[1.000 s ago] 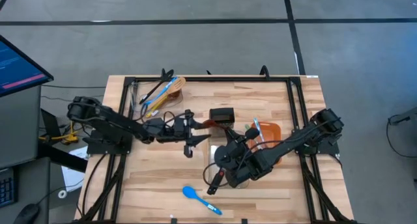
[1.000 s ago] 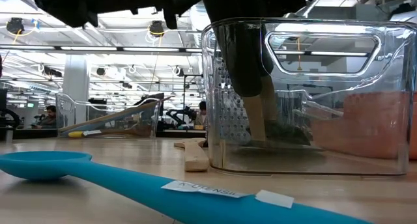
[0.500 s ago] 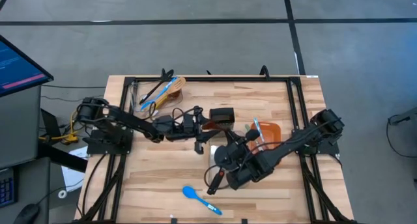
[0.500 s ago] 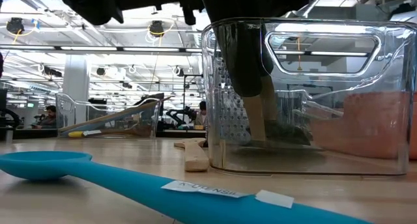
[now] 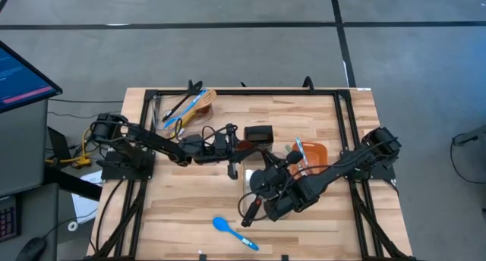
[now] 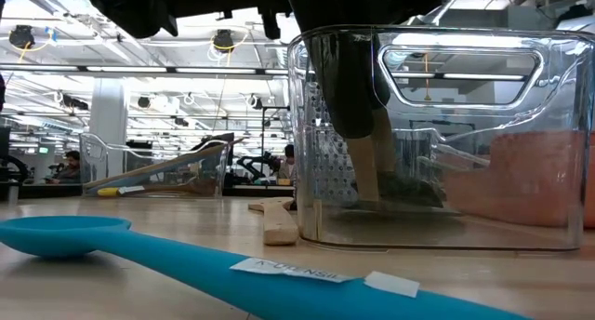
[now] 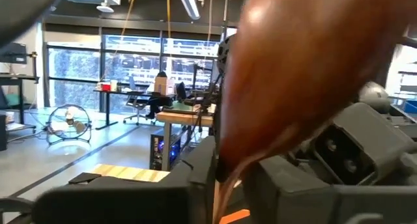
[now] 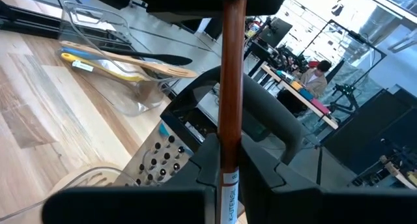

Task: Pick & Place Kitchen Items
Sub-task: Put the brown ladle into the top transparent bin

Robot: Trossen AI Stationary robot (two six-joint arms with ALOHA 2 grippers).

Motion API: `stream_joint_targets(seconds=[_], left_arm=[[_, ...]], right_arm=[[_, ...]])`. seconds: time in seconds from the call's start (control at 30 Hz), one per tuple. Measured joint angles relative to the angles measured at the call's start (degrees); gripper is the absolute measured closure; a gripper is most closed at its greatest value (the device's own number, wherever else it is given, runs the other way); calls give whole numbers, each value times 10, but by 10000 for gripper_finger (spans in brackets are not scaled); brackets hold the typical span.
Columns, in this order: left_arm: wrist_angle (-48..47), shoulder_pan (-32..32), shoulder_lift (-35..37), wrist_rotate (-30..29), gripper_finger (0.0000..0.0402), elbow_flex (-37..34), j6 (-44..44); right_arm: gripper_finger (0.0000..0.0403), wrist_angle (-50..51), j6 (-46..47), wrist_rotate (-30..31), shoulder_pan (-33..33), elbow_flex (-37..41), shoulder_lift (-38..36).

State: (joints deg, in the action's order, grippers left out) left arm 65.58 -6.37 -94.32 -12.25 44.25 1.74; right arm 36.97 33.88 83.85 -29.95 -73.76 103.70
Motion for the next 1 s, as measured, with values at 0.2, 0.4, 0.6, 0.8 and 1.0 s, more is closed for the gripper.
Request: stream_joint_targets(seconds=[0.2, 0.4, 0.6, 0.8, 1.0], left_arm=[[1, -1, 1, -4, 393, 0, -29], [0, -1, 1, -2, 395, 0, -32], [-7, -1, 1, 1, 397, 0, -35], [-105, 5, 51, -13, 397, 0, -60], [-325, 5, 175, -76, 397, 0, -74]], right_arm=[[380, 1, 0, 2, 0, 0, 0], [360, 0, 0, 0, -2, 0, 0], [241, 50, 0, -85, -20, -29, -11], [159, 140, 1, -204, -43, -52, -48], [174, 192, 6, -243, -78, -52, -92]])
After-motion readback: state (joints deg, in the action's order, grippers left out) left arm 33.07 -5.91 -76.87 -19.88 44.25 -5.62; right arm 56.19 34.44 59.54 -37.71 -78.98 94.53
